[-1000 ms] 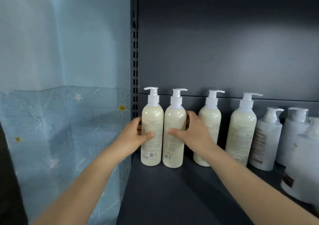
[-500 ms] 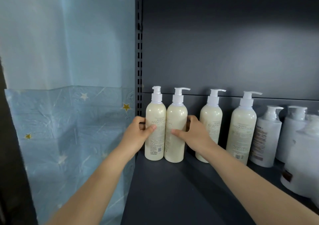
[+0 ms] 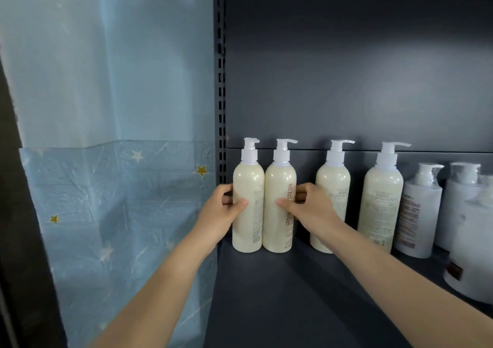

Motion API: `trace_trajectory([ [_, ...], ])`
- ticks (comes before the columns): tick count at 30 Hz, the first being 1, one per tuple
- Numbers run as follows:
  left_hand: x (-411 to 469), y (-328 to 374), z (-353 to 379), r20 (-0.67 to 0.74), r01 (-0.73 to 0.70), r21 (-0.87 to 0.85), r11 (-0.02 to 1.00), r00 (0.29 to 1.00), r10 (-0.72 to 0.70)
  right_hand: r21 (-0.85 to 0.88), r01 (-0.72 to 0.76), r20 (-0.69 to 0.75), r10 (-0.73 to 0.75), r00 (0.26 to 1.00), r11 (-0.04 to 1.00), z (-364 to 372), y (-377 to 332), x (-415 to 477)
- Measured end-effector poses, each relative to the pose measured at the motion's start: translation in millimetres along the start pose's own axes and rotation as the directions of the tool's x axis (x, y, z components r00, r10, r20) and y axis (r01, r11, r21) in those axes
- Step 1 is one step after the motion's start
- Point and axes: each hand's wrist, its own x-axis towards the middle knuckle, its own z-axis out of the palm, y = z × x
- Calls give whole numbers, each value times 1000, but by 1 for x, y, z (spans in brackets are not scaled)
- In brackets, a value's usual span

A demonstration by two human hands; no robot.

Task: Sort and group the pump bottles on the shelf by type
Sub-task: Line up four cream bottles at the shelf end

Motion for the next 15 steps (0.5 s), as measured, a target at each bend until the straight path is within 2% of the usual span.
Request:
trace_trajectory([
  [3, 1, -3, 8, -117, -24, 133, 991, 992, 39, -74, 11, -79, -17, 997, 997, 10, -1, 0],
  [6, 2, -5, 14, -184, -16, 268, 963, 981, 67, -248, 46, -95, -71, 993, 968, 16, -4, -1],
  [9, 1, -1, 8, -87, -16, 312, 950, 995, 46, -258, 34, 6, -34, 999, 966, 10, -6, 3],
  [12, 2, 0, -10, 60, -22, 152, 988, 998, 13, -128, 24, 128, -7, 992, 991, -3, -5, 2],
  [15, 1, -1, -17, 109, -17, 96, 995, 994, 7, -40, 27, 124, -22, 992, 999, -5, -3, -1],
])
